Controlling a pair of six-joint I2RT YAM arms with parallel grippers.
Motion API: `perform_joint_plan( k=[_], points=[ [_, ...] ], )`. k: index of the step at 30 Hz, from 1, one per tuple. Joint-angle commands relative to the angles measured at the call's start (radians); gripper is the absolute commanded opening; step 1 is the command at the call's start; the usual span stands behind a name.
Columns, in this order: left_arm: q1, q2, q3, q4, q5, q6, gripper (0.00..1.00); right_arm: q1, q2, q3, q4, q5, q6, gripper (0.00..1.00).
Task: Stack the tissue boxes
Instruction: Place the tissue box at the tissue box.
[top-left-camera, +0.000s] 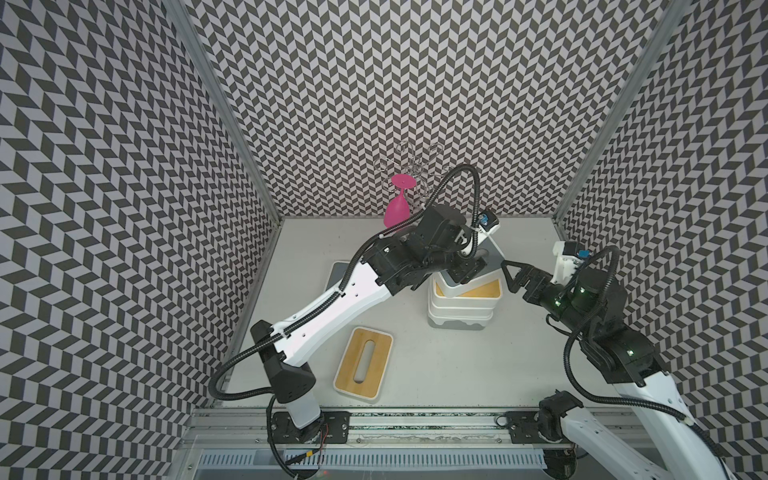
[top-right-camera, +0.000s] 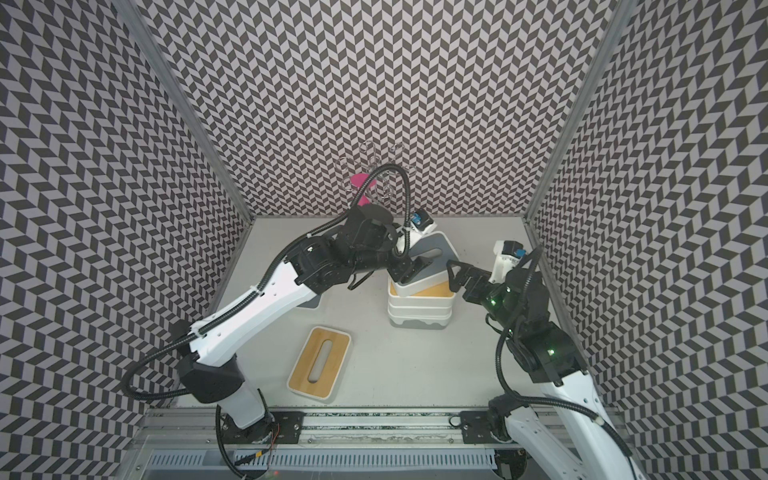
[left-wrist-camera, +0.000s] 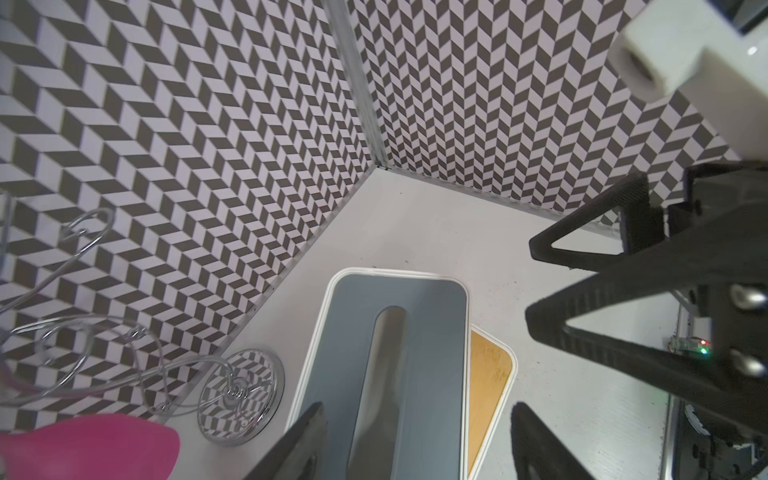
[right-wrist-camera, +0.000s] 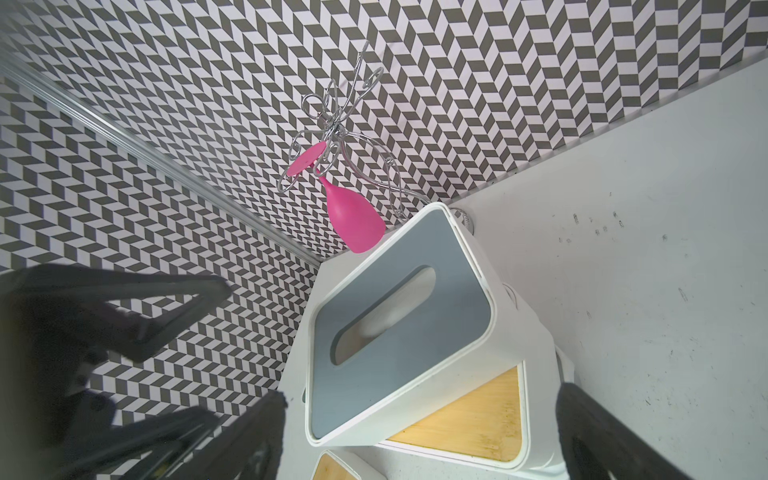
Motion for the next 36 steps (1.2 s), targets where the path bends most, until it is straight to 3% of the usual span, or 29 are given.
perform_joint_plan(
  k=[1, 10, 15, 18, 25, 36],
  points=[
    [-0.002, -0.118, -0.101, 0.169, -0.109, -0.151, 0.72, -0.007, 0.035, 0.024, 0.09, -0.019, -0.025, 0.99],
    [0.08, -0.377, -0.467, 0.384, -0.193, -0.489, 0.73, -0.013, 0.147, 0.103, 0.106, -0.041, -0.065, 0.99],
    [0.16, -0.504, -0.661, 0.476, -0.129, -0.624, 0.77, -0.04, 0.209, 0.162, 0.09, -0.076, -0.1, 0.99],
    [0.167, -0.541, -0.73, 0.499, -0.147, -0.68, 0.78, -0.074, 0.231, 0.179, 0.101, -0.13, -0.106, 0.99],
    [0.169, -0.55, -0.839, 0.586, -0.091, -0.768, 0.8, -0.183, 0.295, 0.185, 0.121, -0.258, -0.114, 0.99],
    [0.169, -0.429, -0.859, 0.688, 0.047, -0.828, 0.8, -0.237, 0.347, 0.115, 0.204, -0.451, -0.093, 0.99]
  ],
)
